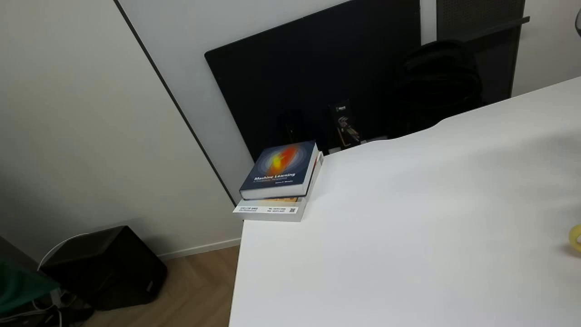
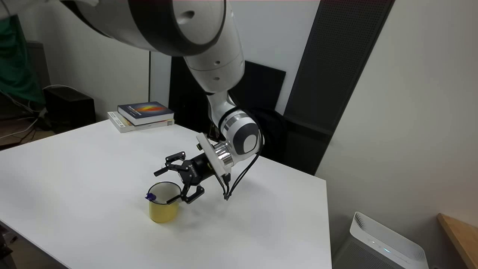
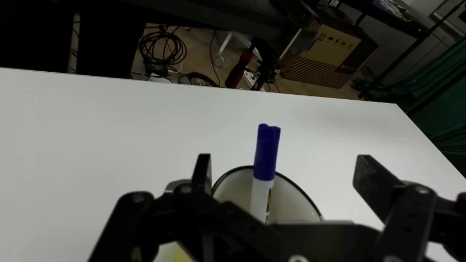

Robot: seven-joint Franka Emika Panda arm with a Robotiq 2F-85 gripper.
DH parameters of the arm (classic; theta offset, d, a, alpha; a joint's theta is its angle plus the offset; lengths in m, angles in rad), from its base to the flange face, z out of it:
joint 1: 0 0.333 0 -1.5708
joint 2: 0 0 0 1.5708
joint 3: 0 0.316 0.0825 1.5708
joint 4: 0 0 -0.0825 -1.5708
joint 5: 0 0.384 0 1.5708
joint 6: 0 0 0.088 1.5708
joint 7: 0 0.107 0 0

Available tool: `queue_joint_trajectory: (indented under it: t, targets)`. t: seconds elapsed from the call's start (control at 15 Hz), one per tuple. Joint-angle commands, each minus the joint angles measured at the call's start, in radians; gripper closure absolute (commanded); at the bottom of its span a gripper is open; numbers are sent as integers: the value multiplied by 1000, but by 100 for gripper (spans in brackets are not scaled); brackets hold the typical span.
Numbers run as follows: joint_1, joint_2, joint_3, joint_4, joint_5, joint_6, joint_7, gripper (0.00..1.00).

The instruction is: Remove the blue marker from the yellow mug

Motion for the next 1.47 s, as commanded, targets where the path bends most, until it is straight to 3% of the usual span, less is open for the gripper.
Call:
queue_joint_trajectory:
  t: [0.0, 1.13, 1.2, 1.27, 1.4]
  targets:
    - [-5, 32, 16, 57, -6, -35, 50, 0]
    - [9, 46, 28, 28, 1, -73, 75, 0]
    - [10, 48, 28, 29, 1, -77, 79, 8]
    - [11, 48, 27, 30, 0, -78, 83, 26]
    - [13, 47, 26, 30, -1, -79, 86, 40]
